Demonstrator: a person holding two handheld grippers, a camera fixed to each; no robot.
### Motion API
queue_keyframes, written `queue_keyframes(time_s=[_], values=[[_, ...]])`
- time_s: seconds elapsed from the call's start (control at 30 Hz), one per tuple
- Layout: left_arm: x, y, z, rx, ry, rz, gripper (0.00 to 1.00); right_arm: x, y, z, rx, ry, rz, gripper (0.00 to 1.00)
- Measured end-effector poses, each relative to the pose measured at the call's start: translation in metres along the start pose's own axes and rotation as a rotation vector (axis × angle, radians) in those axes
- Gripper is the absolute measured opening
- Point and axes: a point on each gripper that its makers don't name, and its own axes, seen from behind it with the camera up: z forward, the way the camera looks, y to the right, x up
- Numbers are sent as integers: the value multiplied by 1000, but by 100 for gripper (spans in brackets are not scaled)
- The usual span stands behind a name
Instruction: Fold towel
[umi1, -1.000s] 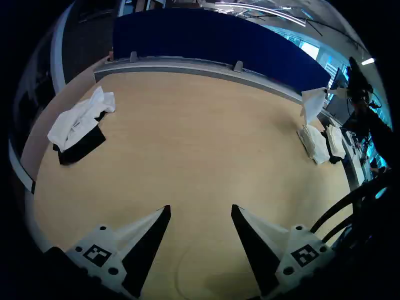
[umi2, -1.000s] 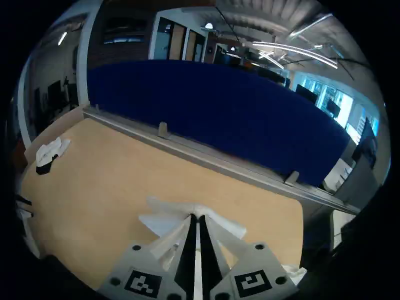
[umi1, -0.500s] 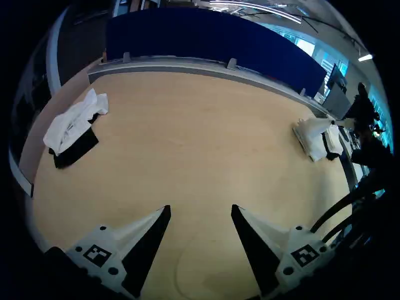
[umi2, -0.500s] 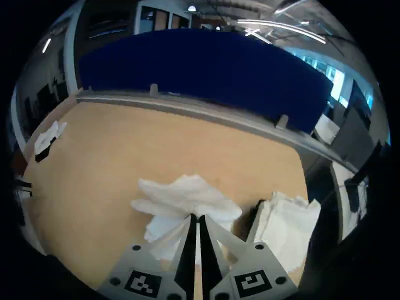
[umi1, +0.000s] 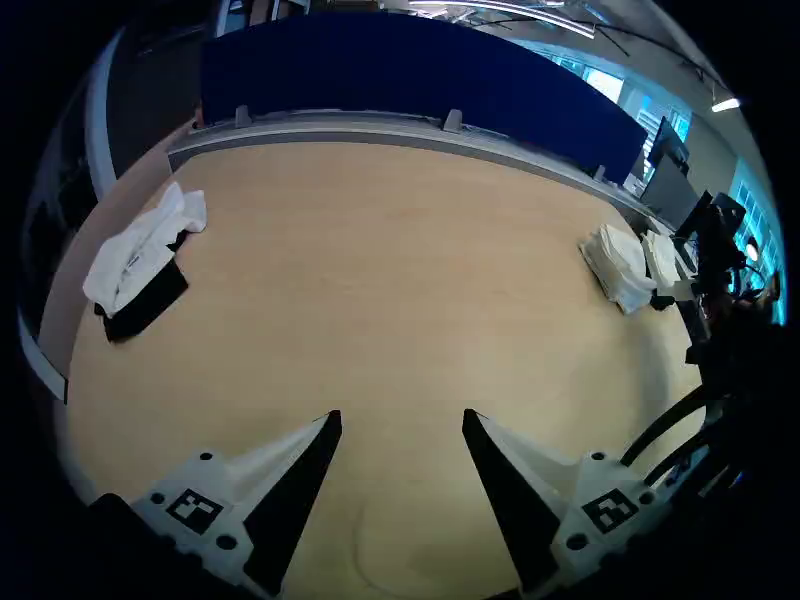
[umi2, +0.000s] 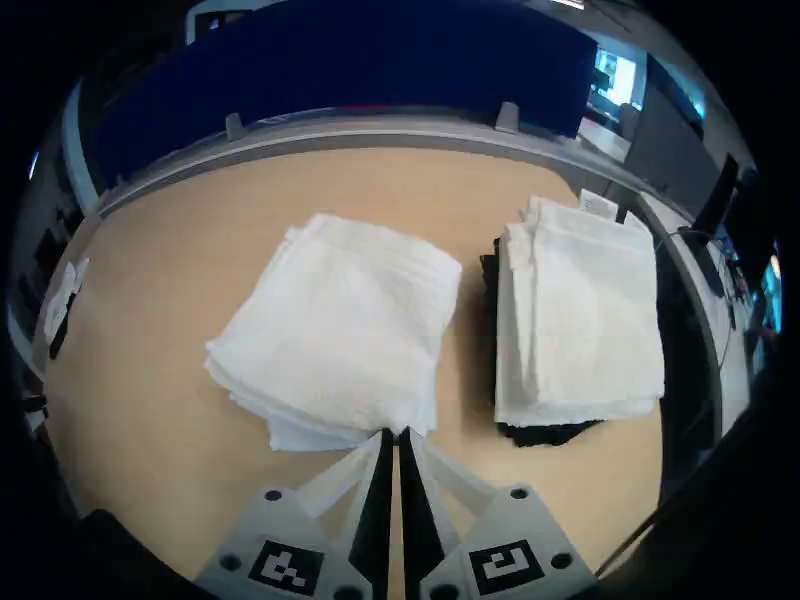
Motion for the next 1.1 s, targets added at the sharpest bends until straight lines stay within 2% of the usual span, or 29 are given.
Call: queue_keyframes(time_s=[0.2, 0.5, 0.83, 1.1], values=[[-1, 1, 0, 2, -2, 7, 89, -4, 8, 8, -40, -17, 13, 4], [-2, 1, 2, 2, -3, 6, 89, -15, 10, 18, -58, -63, 7, 5], [-1, 0, 2, 0, -3, 4, 89, -17, 9, 13, -63, -43, 15, 12], [2, 1, 2, -4, -2, 8, 89, -18, 4, -3, -66, 11, 30, 70]])
